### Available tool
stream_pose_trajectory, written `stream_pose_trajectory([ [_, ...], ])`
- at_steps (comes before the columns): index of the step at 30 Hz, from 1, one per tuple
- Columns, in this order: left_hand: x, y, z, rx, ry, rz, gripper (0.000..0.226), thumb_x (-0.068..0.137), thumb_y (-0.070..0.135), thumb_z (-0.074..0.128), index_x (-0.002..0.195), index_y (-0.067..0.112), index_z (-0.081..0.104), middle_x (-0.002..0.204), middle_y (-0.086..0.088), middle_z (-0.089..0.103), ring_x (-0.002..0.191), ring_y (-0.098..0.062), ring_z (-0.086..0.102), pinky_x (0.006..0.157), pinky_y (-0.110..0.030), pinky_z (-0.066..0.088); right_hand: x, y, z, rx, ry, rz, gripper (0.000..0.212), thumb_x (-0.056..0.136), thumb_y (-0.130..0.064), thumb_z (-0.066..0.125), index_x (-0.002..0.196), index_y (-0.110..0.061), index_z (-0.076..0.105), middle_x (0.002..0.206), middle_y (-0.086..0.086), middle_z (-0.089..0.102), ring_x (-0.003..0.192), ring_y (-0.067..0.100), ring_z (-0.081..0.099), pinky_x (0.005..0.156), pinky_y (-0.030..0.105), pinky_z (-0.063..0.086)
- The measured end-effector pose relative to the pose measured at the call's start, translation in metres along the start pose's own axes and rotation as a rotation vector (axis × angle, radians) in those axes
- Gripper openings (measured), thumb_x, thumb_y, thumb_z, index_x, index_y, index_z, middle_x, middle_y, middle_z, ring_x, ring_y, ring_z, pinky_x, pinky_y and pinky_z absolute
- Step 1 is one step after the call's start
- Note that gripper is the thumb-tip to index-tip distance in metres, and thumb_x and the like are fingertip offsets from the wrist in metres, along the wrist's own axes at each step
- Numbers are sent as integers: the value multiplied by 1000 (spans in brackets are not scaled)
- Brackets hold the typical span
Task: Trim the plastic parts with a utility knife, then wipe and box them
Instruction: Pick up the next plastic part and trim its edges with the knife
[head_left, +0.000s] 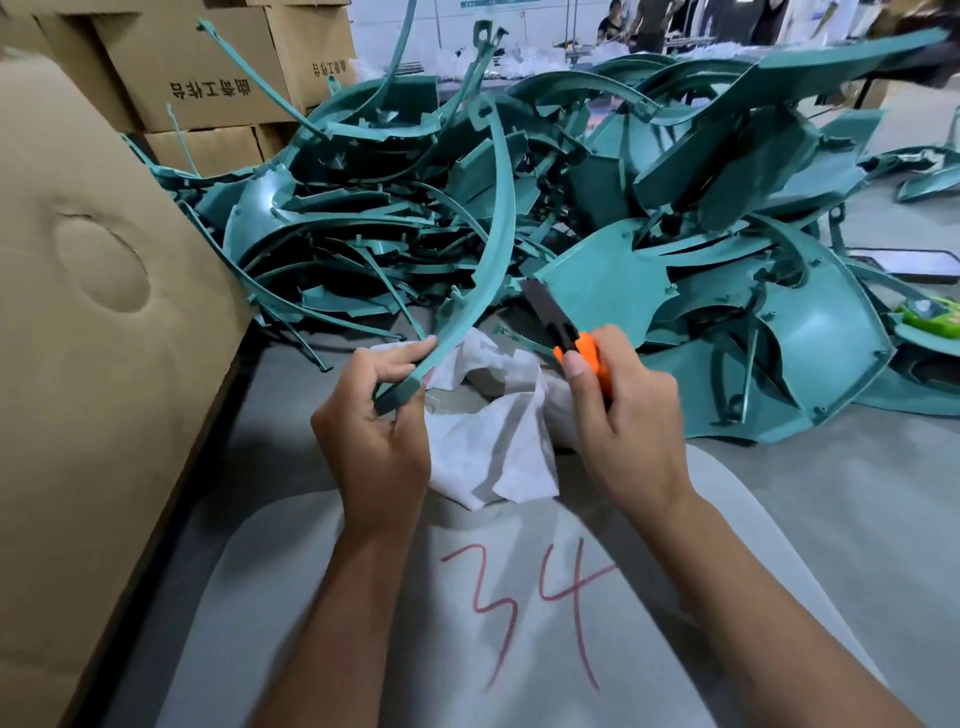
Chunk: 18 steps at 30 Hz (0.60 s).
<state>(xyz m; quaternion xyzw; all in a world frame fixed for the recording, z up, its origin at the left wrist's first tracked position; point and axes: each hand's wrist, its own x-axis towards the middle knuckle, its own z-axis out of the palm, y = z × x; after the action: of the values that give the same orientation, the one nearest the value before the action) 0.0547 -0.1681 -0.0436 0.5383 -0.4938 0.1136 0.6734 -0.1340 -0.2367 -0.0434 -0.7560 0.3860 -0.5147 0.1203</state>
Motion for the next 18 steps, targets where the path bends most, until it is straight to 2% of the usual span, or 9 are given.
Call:
stream_pose_trajectory([
  [3,-2,5,2,-12,-43,-5,30,80,-15,67,83,14,59,107,18,74,104,-5,71,85,-18,52,-5,-14,5,74,-77,-150,28,111,-41,37,93,-20,46,60,-14,39,52,11,44,52,19,28],
  [7,-4,6,4,-1,-71,-21,23,83,-7,70,82,13,59,94,19,71,93,-7,69,78,-21,51,-8,-18,12,34,-198,-238,29,110,-45,37,97,-21,46,62,-17,34,52,13,41,51,32,34],
  [11,-3,9,3,1,-134,-31,33,86,-5,73,79,22,56,98,19,73,97,-6,71,78,-22,53,-2,-9,7,32,-59,-133,35,109,-43,38,94,-15,50,60,-12,41,49,13,42,49,34,37],
  [14,-2,11,3,-31,-146,-85,30,90,6,74,78,23,53,86,13,70,84,-13,68,70,-30,53,4,4,-3,-23,37,-65,32,109,-38,43,90,-13,49,58,-4,45,49,21,44,48,40,36],
  [18,2,12,0,-130,-185,-124,25,92,8,72,83,25,55,78,6,64,70,-24,60,61,-38,51,9,19,-11,-31,84,18,31,110,-37,44,88,-15,44,55,-7,41,47,16,41,46,36,32],
])
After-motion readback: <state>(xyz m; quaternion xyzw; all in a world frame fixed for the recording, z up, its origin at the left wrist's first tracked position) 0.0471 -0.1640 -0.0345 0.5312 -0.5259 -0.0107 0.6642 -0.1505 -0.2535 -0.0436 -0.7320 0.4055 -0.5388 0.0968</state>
